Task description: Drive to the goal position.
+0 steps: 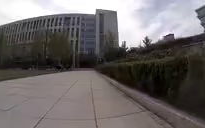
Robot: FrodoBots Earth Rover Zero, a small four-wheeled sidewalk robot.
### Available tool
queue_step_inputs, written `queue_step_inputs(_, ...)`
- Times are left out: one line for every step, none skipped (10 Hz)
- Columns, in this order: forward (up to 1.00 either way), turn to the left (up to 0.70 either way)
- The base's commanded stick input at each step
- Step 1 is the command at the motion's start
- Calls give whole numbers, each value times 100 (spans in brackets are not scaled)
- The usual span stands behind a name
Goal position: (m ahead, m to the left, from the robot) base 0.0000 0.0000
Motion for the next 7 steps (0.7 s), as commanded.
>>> queue_step_inputs(70, 0)
queue_step_inputs(70, 0)
queue_step_inputs(70, 0)
queue_step_inputs(70, 0)
queue_step_inputs(70, 0)
queue_step_inputs(70, 0)
queue_step_inputs(70, 0)
